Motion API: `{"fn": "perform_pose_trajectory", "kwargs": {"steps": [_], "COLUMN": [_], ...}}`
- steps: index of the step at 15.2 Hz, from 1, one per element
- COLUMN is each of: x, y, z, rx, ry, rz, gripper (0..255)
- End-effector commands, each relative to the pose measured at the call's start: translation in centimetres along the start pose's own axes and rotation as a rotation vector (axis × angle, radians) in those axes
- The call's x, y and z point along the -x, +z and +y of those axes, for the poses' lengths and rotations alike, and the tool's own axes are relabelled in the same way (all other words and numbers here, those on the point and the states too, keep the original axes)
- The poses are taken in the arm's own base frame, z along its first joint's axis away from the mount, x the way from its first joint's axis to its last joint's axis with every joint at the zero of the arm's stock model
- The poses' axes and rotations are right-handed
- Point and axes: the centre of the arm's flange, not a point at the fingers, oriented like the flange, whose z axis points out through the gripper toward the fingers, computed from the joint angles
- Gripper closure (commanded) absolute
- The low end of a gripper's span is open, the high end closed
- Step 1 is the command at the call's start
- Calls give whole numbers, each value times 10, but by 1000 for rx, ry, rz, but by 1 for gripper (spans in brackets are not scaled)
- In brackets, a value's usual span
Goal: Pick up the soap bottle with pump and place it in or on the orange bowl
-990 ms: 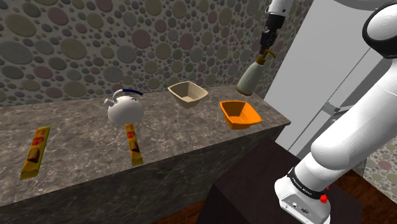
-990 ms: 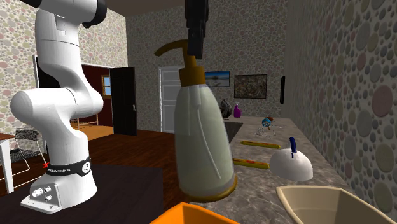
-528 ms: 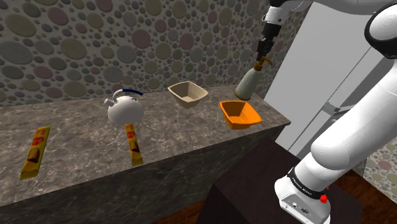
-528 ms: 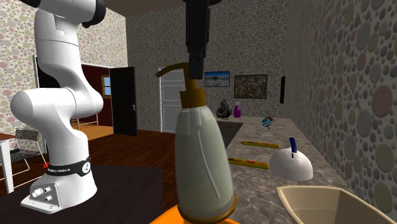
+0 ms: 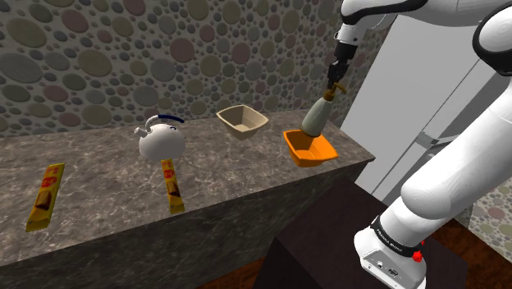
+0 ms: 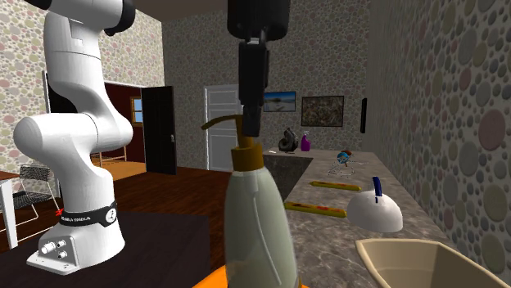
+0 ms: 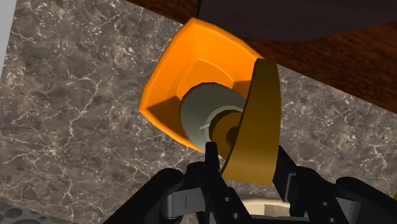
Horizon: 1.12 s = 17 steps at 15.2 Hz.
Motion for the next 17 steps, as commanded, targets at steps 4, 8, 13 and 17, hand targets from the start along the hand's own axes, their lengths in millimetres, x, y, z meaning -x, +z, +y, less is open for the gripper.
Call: {"fn": "perform_pose_trajectory", "kwargs": {"steps": [4, 8, 13, 17], "x": [-2, -3, -4, -4], "y": [26, 47, 60, 60], "z": [2, 4, 5, 5], "rx": [0, 0, 0, 0], "ry": [0, 0, 0, 0], "rz": [1, 1, 1, 1], "gripper": [255, 255, 255, 255]}}
